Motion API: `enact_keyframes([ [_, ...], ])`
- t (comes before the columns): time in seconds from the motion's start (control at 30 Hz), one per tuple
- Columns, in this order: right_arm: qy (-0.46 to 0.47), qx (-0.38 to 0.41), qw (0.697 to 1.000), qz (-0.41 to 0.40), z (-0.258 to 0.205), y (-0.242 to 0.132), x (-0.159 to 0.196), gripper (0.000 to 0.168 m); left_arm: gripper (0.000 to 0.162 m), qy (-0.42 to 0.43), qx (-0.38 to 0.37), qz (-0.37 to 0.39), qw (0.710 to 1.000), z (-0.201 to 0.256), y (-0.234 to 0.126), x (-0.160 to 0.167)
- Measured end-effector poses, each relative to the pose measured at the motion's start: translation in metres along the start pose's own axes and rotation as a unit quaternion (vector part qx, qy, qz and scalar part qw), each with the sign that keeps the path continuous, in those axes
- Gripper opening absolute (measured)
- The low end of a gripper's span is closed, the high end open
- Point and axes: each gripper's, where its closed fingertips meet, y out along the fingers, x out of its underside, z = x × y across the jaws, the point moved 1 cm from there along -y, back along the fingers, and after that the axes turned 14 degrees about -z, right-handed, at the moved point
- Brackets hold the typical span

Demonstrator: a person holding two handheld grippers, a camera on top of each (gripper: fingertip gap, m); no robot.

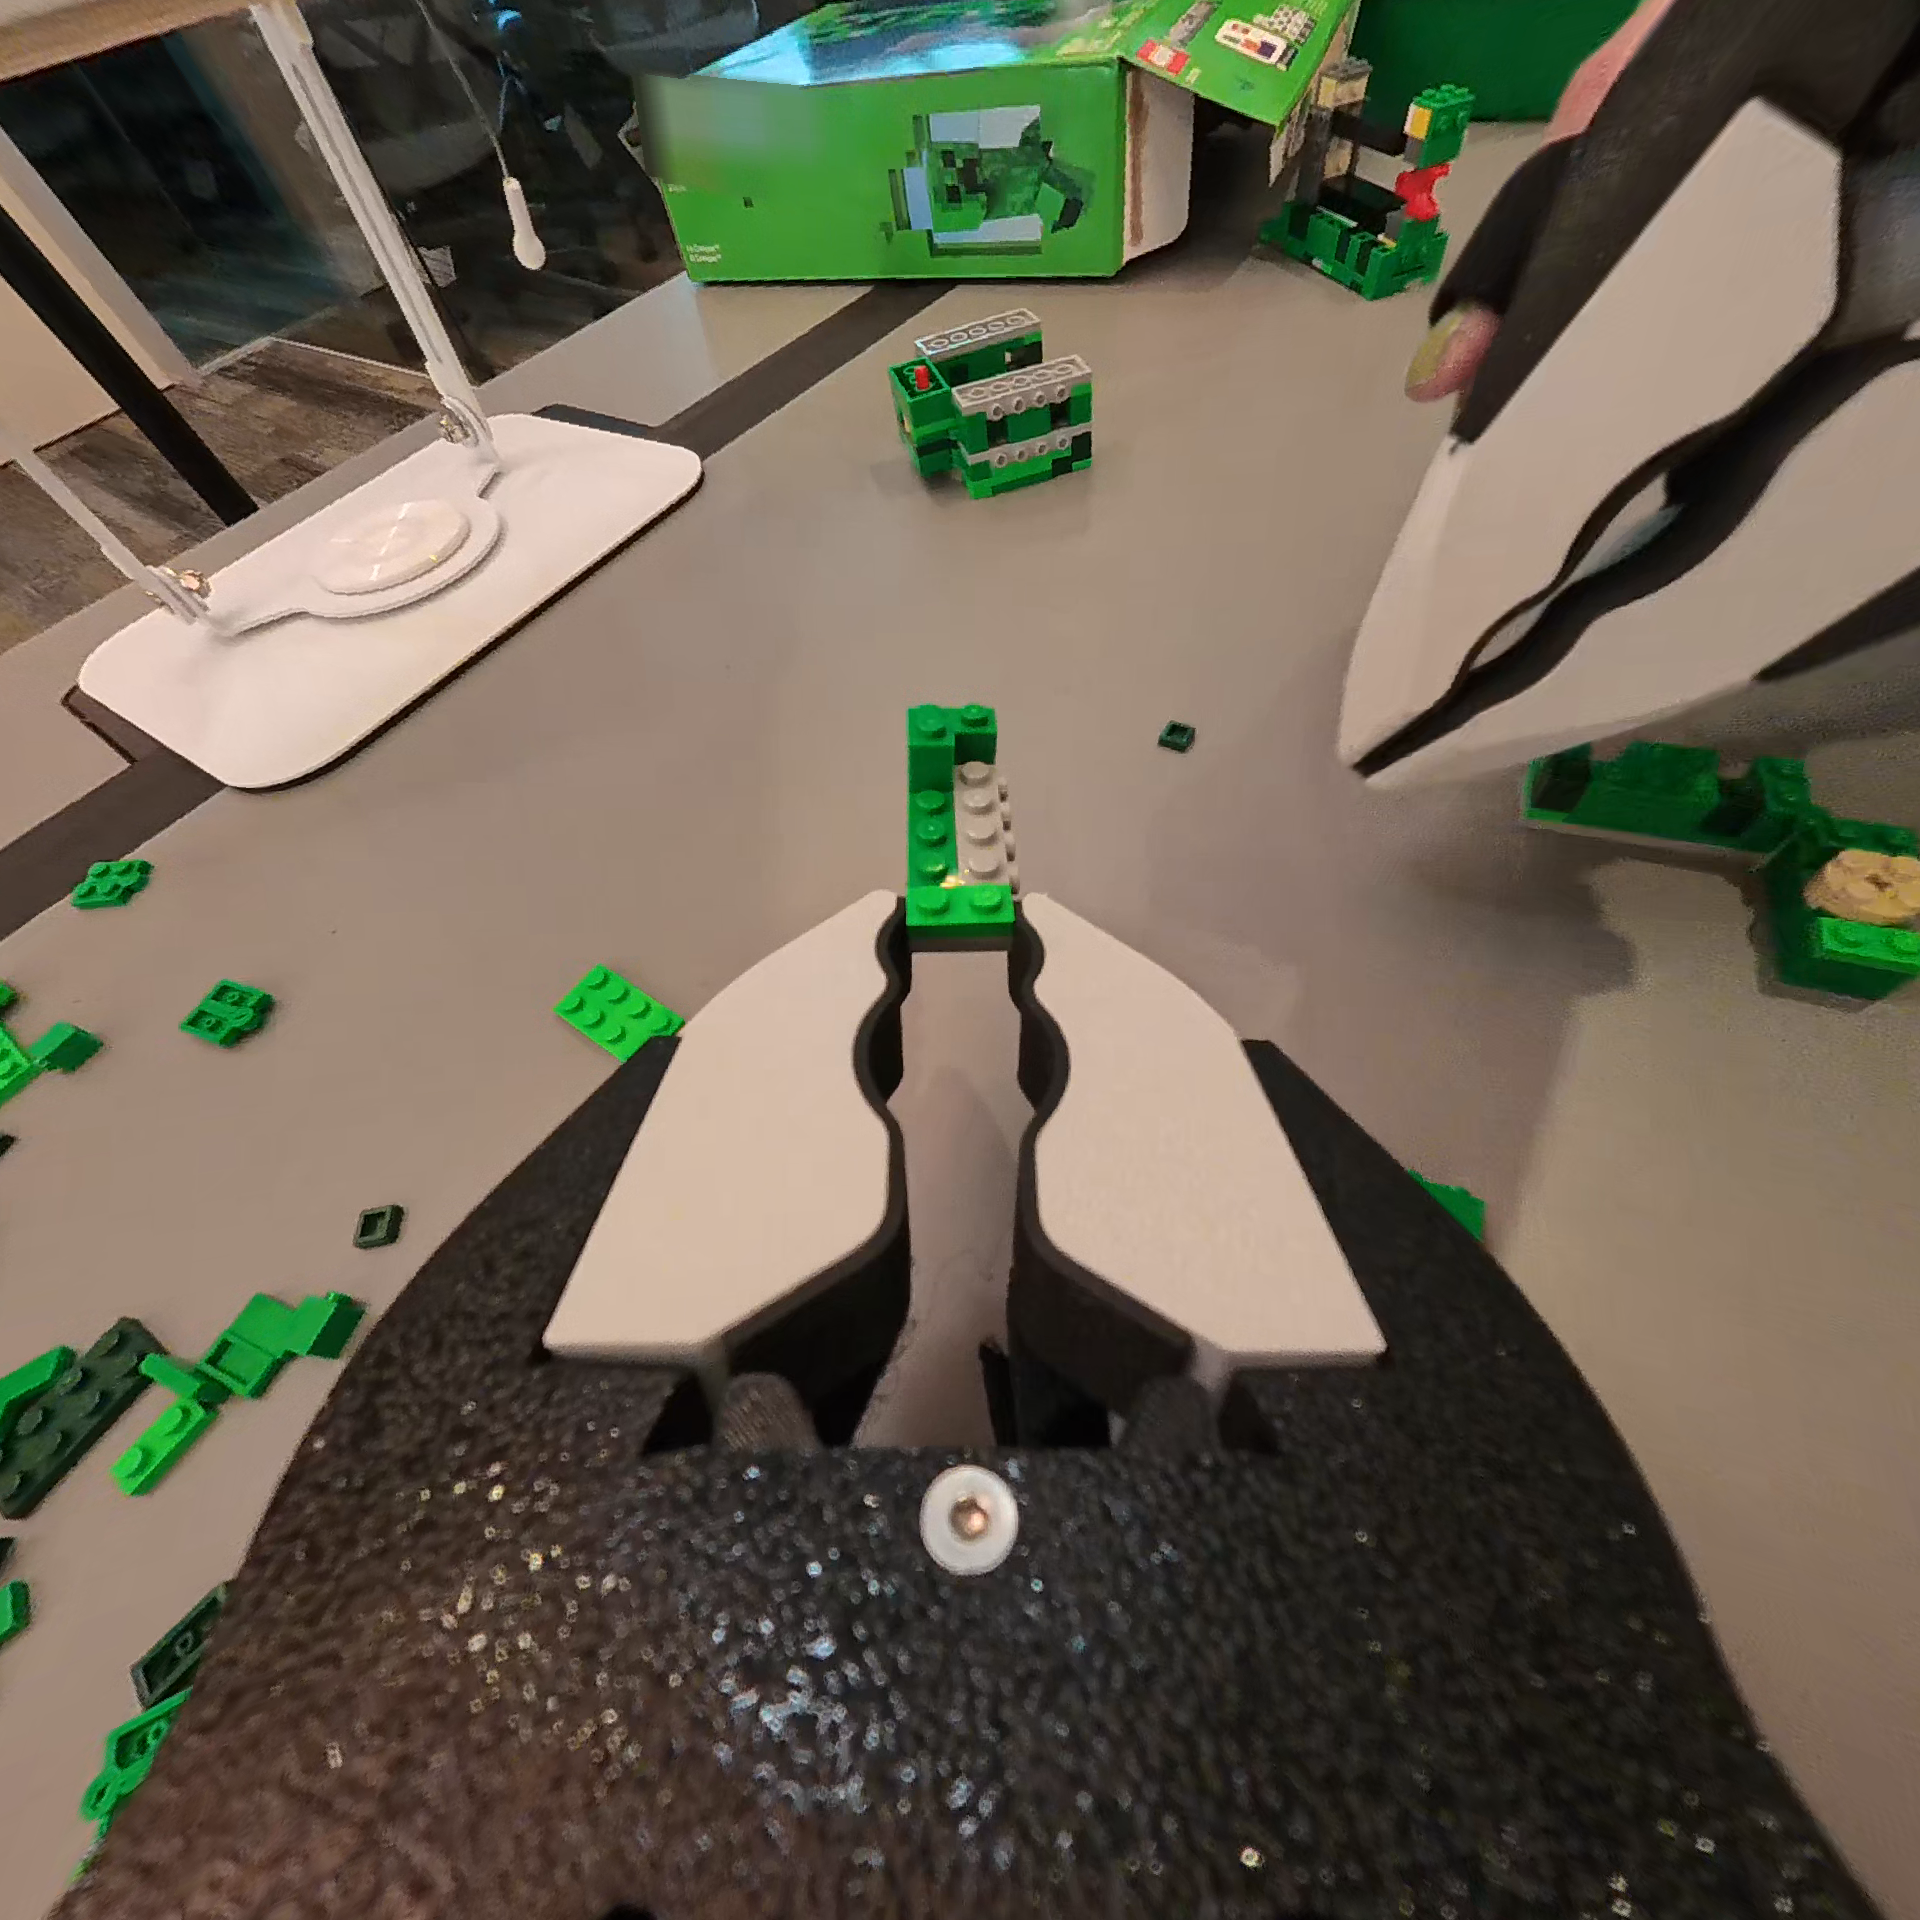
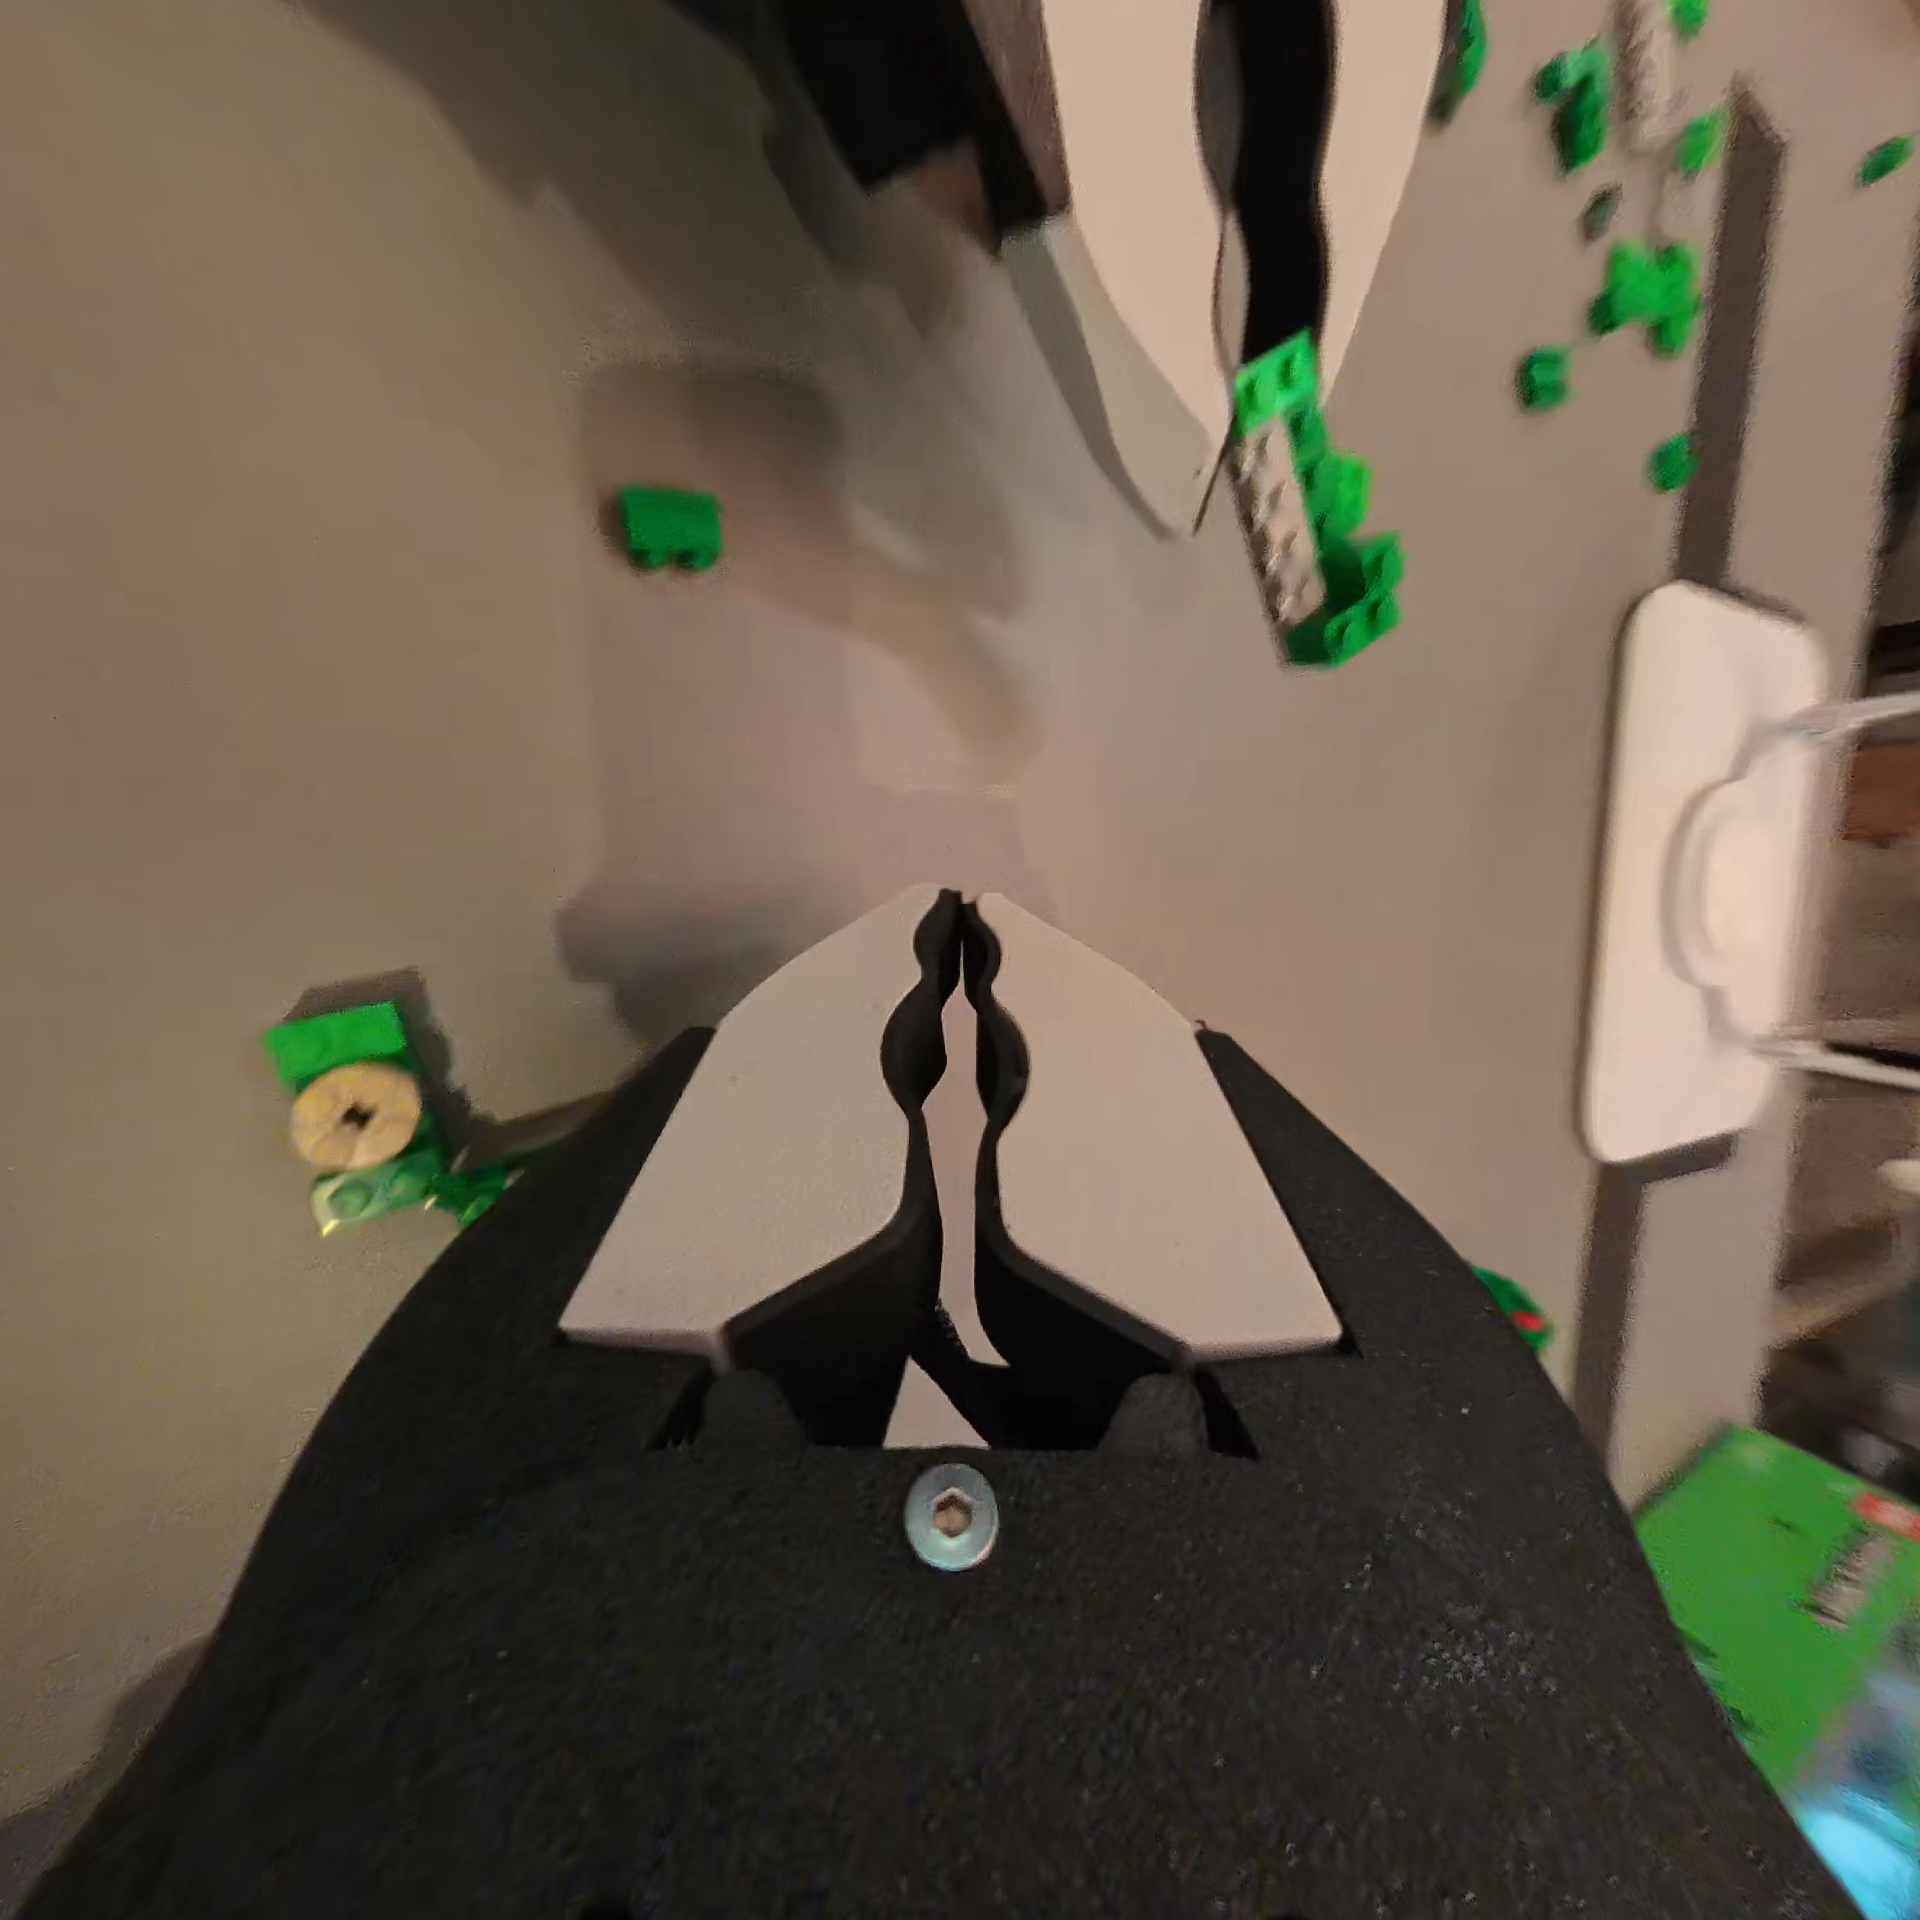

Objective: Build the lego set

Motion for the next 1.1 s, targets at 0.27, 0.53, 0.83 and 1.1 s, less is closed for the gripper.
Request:
enact_keyframes([
  [0.27,0.034,-0.197,0.971,0.13,-0.033,-0.005,-0.043,0.022,0.017,-0.009,-0.019,0.005,1.0,-0.007,-0.003,0.001],
  [0.53,-0.013,-0.204,0.974,0.098,-0.05,0.024,-0.059,0.026,0.017,-0.016,-0.013,0.014,1.0,-0.009,-0.005,0.0],
  [0.83,-0.036,-0.199,0.979,0.003,-0.025,0.012,-0.022,0.015,0.017,-0.009,-0.014,0.011,1.0,-0.006,-0.004,0.0],
  [1.1,0.017,-0.259,0.871,-0.417,0.003,-0.011,0.143,0.015,0.017,-0.006,-0.014,0.016,1.0,-0.005,-0.004,-0.003],
])
